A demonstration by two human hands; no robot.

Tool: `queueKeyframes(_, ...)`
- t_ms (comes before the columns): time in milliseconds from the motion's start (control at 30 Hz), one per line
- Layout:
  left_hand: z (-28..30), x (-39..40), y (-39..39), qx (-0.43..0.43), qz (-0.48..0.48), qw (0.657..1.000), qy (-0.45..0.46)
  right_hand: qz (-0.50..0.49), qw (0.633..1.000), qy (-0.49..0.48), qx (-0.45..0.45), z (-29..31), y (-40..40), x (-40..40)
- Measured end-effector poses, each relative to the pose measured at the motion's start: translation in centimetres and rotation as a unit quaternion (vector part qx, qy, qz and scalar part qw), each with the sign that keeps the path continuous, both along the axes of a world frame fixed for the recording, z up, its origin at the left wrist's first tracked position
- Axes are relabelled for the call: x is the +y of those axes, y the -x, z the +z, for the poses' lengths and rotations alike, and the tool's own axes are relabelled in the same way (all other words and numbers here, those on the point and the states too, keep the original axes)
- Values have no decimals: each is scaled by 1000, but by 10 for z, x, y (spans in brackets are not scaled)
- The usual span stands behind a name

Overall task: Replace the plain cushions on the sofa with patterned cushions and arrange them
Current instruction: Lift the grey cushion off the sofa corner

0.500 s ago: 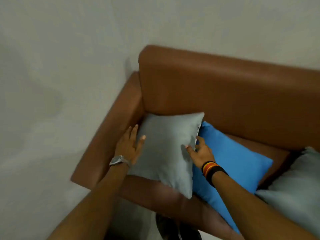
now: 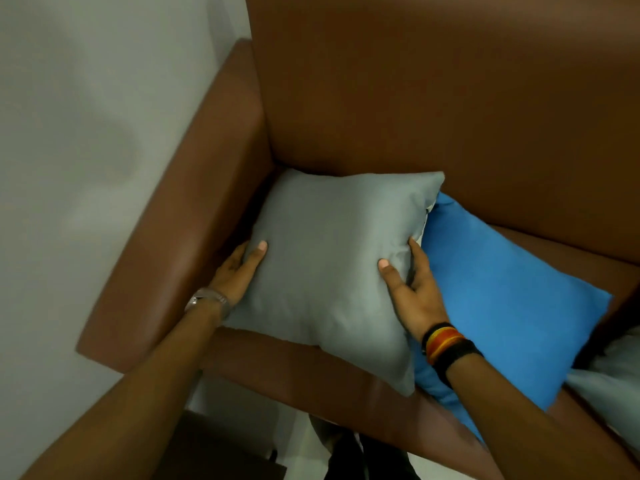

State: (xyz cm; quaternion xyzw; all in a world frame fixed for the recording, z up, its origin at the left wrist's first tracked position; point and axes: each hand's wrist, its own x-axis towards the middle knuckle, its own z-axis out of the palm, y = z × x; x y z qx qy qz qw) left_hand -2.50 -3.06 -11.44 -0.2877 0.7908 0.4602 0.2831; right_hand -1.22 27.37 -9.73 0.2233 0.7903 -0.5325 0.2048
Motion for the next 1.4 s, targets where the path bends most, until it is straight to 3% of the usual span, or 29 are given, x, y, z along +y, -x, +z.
queueKeyframes(33,17,0,7,38,17,999,-6,-26,999,33,-4,13,6,7)
queueKeyframes(133,78,-12,31,153,190,968,-61,-135,973,184,-9,57,29,31)
queueKeyframes(233,129,-19,49,129,234,926,-266,-179,935,305,15,90,63,45)
queueKeyframes(267,134,-17,55,130,229,924,-276,-164,937,308,16,95,76,43)
queueKeyframes(433,88,20,87,176,128,966,-140,38,992,112,-32,74,118,24)
queueKeyframes(533,54,40,105,187,71,973,-117,66,997,36,-14,44,124,27)
queueKeyframes(633,53,58,145,243,66,964,-85,19,999,45,4,28,127,32)
queueKeyframes(733,57,63,172,228,67,970,-58,-10,997,78,0,15,134,38)
queueKeyframes(1000,56,81,160,203,111,973,-2,21,997,72,-3,14,135,45)
queueKeyframes(1100,58,105,137,208,190,960,3,29,998,51,17,17,112,64)
queueKeyframes(1200,45,158,76,138,234,962,18,-50,990,-98,87,20,36,113)
queueKeyframes(1267,27,198,25,23,168,985,-11,-161,971,-161,71,10,-28,153)
queueKeyframes(1333,6,230,-11,-55,45,996,-62,-236,960,-150,-20,-5,-78,191)
queueKeyframes(1400,-10,252,-26,-42,-56,995,-66,-273,953,-96,-89,-11,-104,216)
